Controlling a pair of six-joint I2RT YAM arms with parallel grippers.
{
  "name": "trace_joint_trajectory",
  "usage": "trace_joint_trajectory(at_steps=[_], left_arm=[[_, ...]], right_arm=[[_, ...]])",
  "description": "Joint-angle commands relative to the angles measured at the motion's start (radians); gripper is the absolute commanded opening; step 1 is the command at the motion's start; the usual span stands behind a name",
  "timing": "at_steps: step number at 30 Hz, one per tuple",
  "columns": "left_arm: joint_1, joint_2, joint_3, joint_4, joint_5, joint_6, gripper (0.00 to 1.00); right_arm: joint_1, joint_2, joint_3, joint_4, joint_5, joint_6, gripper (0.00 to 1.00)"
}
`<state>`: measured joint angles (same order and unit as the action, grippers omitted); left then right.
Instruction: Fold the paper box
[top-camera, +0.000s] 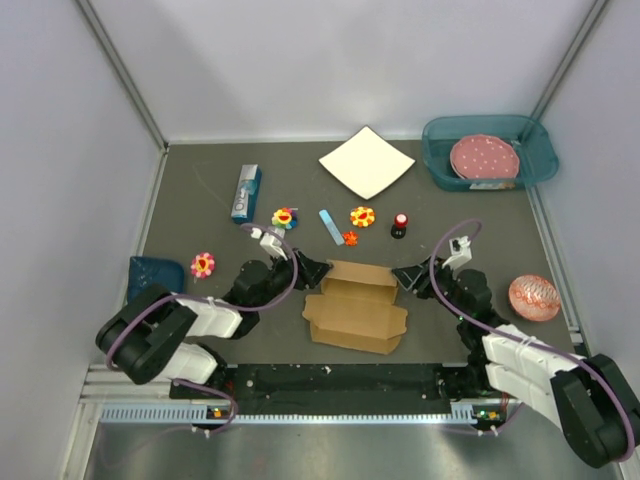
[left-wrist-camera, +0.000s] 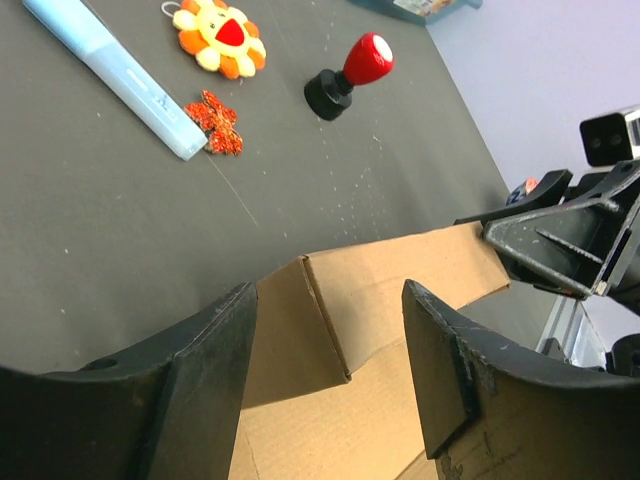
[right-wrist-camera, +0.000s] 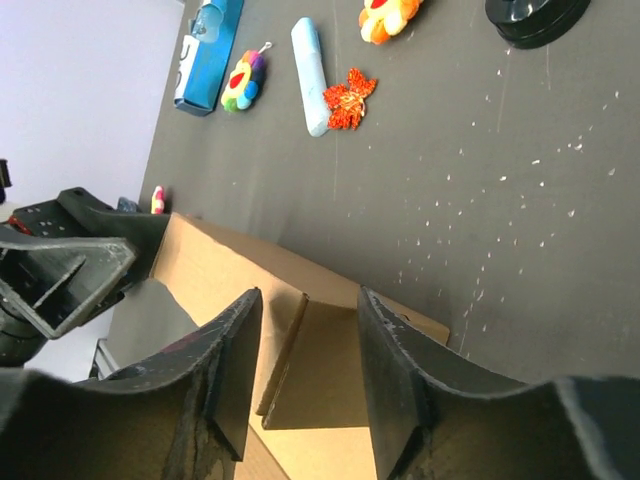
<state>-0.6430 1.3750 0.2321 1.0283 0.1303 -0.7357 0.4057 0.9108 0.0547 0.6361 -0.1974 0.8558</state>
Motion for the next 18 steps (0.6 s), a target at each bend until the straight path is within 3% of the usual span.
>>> trace_joint_trajectory(at_steps=[1, 12, 18], left_arm=[[0.005, 0.058, 0.006, 0.153, 0.068, -0.016, 0.64], [0.005, 0.151, -0.028, 0.219, 0.066, -0.022, 0.53], [0.005, 0.196, -0.039, 0.236, 0.048, -0.027, 0.48]], right_arm=[[-0.011, 0.002, -0.085, 0.094, 0.01, -0.018, 0.41], [-0.013, -0.006, -0.164, 0.01, 0.061, -0.014, 0.3], [-0.002, 0.007, -0.136, -0.058, 0.068, -0.006, 0.36]])
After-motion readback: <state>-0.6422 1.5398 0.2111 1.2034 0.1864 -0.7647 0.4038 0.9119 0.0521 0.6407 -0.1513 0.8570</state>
